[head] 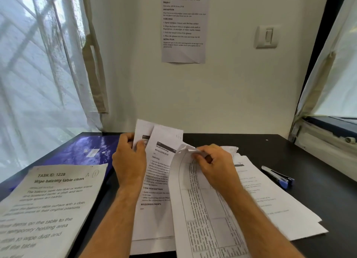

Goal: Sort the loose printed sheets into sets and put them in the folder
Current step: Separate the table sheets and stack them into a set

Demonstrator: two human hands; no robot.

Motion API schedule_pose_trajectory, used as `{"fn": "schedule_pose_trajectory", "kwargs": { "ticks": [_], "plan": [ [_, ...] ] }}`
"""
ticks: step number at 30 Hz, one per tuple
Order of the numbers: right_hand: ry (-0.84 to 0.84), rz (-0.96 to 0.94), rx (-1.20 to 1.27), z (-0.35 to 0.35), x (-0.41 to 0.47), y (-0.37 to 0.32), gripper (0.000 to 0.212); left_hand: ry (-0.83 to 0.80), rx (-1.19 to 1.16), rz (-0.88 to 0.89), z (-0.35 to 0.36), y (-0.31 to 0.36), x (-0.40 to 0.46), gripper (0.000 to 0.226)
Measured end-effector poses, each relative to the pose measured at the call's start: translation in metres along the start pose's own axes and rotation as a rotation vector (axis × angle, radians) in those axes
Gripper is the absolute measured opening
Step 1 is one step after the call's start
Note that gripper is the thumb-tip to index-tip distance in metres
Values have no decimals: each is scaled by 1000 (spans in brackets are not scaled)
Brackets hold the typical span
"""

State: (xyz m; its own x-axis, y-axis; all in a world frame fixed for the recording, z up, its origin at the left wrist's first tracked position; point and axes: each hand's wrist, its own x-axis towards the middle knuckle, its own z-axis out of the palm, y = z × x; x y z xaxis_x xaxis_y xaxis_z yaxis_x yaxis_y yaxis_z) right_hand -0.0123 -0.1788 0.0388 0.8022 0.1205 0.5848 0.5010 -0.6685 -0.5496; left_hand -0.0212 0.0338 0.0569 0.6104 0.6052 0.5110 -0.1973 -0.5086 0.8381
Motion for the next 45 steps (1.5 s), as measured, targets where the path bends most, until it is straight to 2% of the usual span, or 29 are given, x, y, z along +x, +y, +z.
{"fn": "schedule_pose_trajectory", "kwargs": {
  "ticks": [3, 5, 11, 14, 17, 20, 21, 24, 26, 28, 31, 34, 38, 41, 45],
  "plan": [
    [90, -101, 11, -12, 22, -26, 13, 46, 19, 157, -7, 17, 14, 20],
    [150, -176, 20, -22, 39, -47, 15, 51, -3, 236, -15, 37, 21, 20],
    [305, -304, 34, -52, 77, -106, 13, -88, -209, 488, -37, 90, 31, 19],
    [405, -329, 112, -61, 88, -129, 13, -68, -266, 596, -44, 108, 32, 23],
    [421, -345, 195, -70, 91, -145, 13, -77, -273, 690, -54, 128, 31, 18],
    [422, -365, 248, -77, 89, -153, 12, -108, -181, 759, -58, 137, 31, 35],
    [418, -370, 274, -78, 87, -153, 12, -90, -152, 762, -57, 136, 32, 34],
    [398, -389, 344, -81, 80, -147, 22, 7, -128, 739, -58, 135, 32, 23],
    [415, -381, 358, -80, 76, -137, 48, 52, -152, 748, -61, 137, 34, 25],
    [443, -291, 329, -79, 78, -122, 75, 80, -202, 754, -66, 142, 37, 30],
    [369, -140, 431, -83, 79, -108, 94, 61, -309, 768, -71, 151, 42, 35],
    [268, -112, 571, -87, 78, -105, 87, 18, -425, 744, -73, 158, 49, 38],
    [274, 16, 641, -91, 82, -97, 49, -82, -501, 638, -72, 159, 55, 35],
    [243, 91, 694, -93, 80, -83, 22, -214, -536, 392, -65, 144, 59, 39],
    [212, 194, 674, -86, 73, -67, 16, -553, -569, 83, -57, 110, 53, 39]
  ]
}}
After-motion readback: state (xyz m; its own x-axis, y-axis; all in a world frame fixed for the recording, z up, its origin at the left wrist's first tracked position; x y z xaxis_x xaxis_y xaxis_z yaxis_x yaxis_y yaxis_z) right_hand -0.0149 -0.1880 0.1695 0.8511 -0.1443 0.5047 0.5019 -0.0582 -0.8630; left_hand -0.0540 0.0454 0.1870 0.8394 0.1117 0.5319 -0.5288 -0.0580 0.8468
